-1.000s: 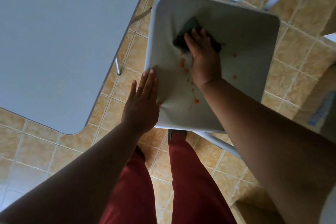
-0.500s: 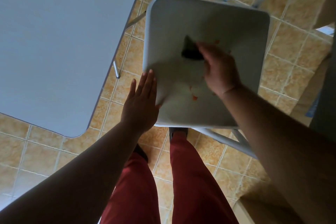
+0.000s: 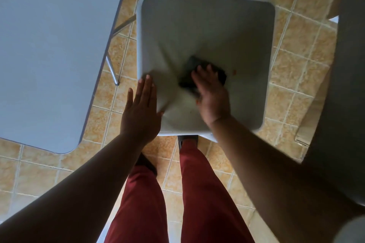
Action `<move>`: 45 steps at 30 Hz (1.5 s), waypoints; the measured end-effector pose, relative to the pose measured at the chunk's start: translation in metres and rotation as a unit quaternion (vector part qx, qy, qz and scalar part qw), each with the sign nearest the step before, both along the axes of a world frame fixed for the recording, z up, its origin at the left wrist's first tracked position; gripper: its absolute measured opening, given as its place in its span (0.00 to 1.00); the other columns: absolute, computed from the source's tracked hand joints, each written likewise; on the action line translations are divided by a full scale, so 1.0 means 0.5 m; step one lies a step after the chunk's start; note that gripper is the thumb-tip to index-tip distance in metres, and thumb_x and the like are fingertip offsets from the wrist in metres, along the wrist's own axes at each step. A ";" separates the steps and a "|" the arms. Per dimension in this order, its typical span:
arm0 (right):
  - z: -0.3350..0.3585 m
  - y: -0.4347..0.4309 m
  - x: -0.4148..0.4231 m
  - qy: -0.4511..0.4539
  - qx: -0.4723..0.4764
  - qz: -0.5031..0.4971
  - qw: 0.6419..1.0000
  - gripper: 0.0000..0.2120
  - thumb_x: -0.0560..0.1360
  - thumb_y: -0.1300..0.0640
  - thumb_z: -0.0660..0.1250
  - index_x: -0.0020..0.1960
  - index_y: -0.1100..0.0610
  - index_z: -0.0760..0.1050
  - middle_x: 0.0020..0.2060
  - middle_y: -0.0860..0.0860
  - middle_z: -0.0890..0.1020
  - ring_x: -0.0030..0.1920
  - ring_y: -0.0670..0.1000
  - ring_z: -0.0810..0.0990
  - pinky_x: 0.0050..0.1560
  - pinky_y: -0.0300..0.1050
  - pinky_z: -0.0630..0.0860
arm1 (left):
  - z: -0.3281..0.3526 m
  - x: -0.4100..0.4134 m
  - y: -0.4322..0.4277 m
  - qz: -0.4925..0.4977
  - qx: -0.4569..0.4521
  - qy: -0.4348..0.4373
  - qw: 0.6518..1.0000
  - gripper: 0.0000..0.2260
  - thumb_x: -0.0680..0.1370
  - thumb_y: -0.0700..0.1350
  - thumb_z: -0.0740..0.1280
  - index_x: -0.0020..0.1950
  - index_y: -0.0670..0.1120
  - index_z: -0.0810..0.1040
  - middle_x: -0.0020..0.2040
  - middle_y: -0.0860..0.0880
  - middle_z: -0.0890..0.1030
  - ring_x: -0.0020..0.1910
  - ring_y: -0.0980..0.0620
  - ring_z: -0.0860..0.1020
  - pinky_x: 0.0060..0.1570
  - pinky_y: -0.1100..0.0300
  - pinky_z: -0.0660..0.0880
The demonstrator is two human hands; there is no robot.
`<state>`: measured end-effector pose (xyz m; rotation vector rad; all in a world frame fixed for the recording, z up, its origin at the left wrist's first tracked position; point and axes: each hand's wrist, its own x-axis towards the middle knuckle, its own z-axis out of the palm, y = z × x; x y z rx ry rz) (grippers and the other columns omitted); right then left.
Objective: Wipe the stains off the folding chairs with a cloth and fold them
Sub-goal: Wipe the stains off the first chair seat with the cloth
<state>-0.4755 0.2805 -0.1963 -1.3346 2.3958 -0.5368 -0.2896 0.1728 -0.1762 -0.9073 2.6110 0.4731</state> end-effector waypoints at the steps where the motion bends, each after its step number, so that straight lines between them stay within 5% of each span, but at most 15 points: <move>1: 0.005 0.018 0.038 -0.004 0.003 0.020 1.000 0.21 0.73 0.67 0.59 0.65 0.61 0.74 0.66 0.59 0.75 0.69 0.65 0.69 0.64 0.65 0.69 | 0.001 0.000 0.000 -0.004 -0.003 0.000 1.000 0.38 0.77 0.52 0.65 0.79 0.37 0.51 0.80 0.39 0.49 0.79 0.41 0.47 0.76 0.40 0.53; 5: 0.044 0.049 0.076 -0.040 -0.004 0.063 0.997 0.24 0.73 0.66 0.52 0.65 0.59 0.76 0.64 0.57 0.77 0.67 0.60 0.73 0.65 0.59 0.72 | 0.003 0.005 -0.005 -0.027 -0.014 -0.003 1.000 0.36 0.78 0.53 0.64 0.78 0.36 0.53 0.80 0.37 0.51 0.79 0.40 0.49 0.75 0.39 0.54; 9: 0.076 0.015 -0.054 0.007 -0.067 -0.017 0.998 0.25 0.70 0.71 0.59 0.65 0.61 0.75 0.62 0.59 0.78 0.62 0.59 0.77 0.67 0.46 0.69 | 0.006 0.013 -0.003 -0.050 -0.012 -0.015 0.999 0.38 0.77 0.53 0.66 0.78 0.35 0.53 0.80 0.37 0.50 0.79 0.40 0.49 0.75 0.39 0.54; 14: 0.048 0.007 -0.222 0.074 -0.029 -0.136 0.988 0.22 0.73 0.69 0.59 0.67 0.63 0.73 0.64 0.64 0.75 0.66 0.64 0.72 0.69 0.55 0.66 | 0.007 0.012 0.003 -0.049 -0.005 -0.021 0.999 0.39 0.76 0.53 0.67 0.78 0.36 0.52 0.80 0.38 0.48 0.79 0.40 0.47 0.75 0.39 0.53; 18: 0.000 0.037 -0.157 0.049 0.082 -0.165 0.982 0.25 0.74 0.69 0.60 0.70 0.61 0.69 0.70 0.61 0.69 0.72 0.64 0.64 0.71 0.57 0.64 | 0.006 0.011 0.006 -0.038 0.002 -0.021 0.999 0.39 0.77 0.53 0.67 0.79 0.37 0.51 0.80 0.39 0.48 0.79 0.41 0.47 0.76 0.40 0.53; 23: -0.011 0.087 0.024 0.080 0.050 -0.163 0.982 0.25 0.68 0.72 0.68 0.64 0.59 0.76 0.62 0.58 0.79 0.64 0.60 0.75 0.53 0.53 0.78 | 0.007 0.012 0.018 -0.044 0.009 -0.009 0.999 0.38 0.77 0.53 0.66 0.78 0.37 0.52 0.80 0.39 0.49 0.79 0.41 0.48 0.74 0.38 0.56; 27: 0.006 0.093 0.008 0.111 0.038 -0.176 0.977 0.21 0.69 0.66 0.65 0.62 0.57 0.78 0.53 0.58 0.83 0.52 0.62 0.81 0.48 0.53 0.79 | 0.010 0.005 0.018 -0.066 0.006 -0.021 0.998 0.40 0.77 0.55 0.66 0.79 0.38 0.50 0.80 0.40 0.46 0.79 0.42 0.46 0.75 0.39 0.54; 30: 0.035 0.088 -0.063 0.166 0.039 -0.144 0.975 0.22 0.67 0.60 0.62 0.61 0.56 0.77 0.51 0.58 0.82 0.52 0.65 0.76 0.51 0.56 0.74 | 0.006 -0.014 0.021 -0.078 0.006 -0.012 0.997 0.40 0.77 0.56 0.65 0.79 0.38 0.49 0.80 0.40 0.46 0.79 0.42 0.45 0.76 0.40 0.53; 35: 0.003 0.059 -0.054 0.126 0.105 -0.070 0.984 0.33 0.69 0.51 0.64 0.73 0.53 0.64 0.72 0.59 0.64 0.72 0.65 0.59 0.70 0.61 0.59 | -0.013 0.036 -0.005 -0.060 0.009 -0.021 0.998 0.39 0.77 0.55 0.65 0.79 0.38 0.50 0.80 0.40 0.46 0.79 0.41 0.45 0.75 0.39 0.54; 41: -0.014 0.056 -0.081 0.047 0.117 -0.103 0.987 0.38 0.75 0.54 0.64 0.78 0.58 0.48 0.77 0.60 0.53 0.76 0.61 0.52 0.72 0.63 0.57 | -0.011 0.032 -0.006 -0.066 0.014 -0.012 0.998 0.39 0.77 0.55 0.65 0.79 0.38 0.49 0.80 0.40 0.46 0.79 0.42 0.45 0.75 0.40 0.54; 45: -0.017 0.046 -0.079 0.055 0.112 -0.118 0.985 0.33 0.77 0.57 0.61 0.77 0.59 0.50 0.77 0.61 0.52 0.76 0.62 0.49 0.73 0.63 0.53 | -0.008 0.028 -0.008 -0.061 0.019 -0.005 0.998 0.40 0.77 0.55 0.64 0.79 0.38 0.48 0.80 0.41 0.44 0.79 0.42 0.43 0.76 0.40 0.53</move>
